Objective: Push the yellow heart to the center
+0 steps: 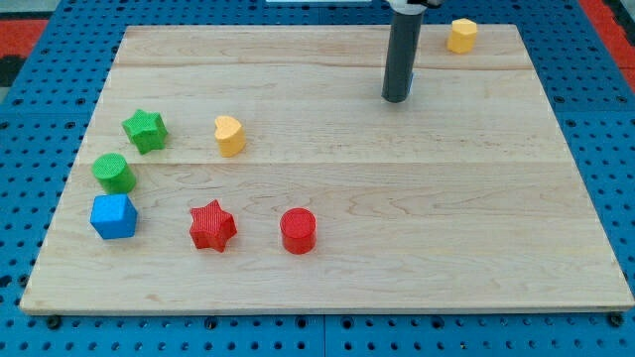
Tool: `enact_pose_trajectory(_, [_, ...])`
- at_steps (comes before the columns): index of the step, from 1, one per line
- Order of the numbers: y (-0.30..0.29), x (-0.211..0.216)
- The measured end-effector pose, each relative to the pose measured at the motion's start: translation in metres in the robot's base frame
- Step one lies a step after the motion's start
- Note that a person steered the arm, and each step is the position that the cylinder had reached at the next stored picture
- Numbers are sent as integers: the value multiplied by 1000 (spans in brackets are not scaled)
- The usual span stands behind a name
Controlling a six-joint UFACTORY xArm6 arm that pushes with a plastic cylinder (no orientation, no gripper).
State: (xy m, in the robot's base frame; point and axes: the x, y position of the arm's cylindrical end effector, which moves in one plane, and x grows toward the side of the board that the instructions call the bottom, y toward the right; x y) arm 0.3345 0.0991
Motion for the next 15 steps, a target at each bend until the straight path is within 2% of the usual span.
enact_pose_trajectory(1, [-2, -18])
enact_pose_trajectory(2, [-2, -10])
enact_pose_trajectory(3, [-64, 33])
enact_pose_trajectory(4, [-82, 113])
enact_pose_trajectory(5, [-179, 133])
enact_pose_trajectory(6, [-235, 89])
enact_pose_trajectory(7, [-202, 69])
enact_pose_trajectory(8, [-155, 65])
enact_pose_trajectory(9, [-238, 84])
enact_pose_trajectory(10, [-236, 60])
enact_pose_trajectory(12, [-190, 44])
enact_pose_trajectory(13, [-180, 22])
enact_pose_trajectory(14, [-113, 22])
enact_pose_trajectory(15, [-95, 26])
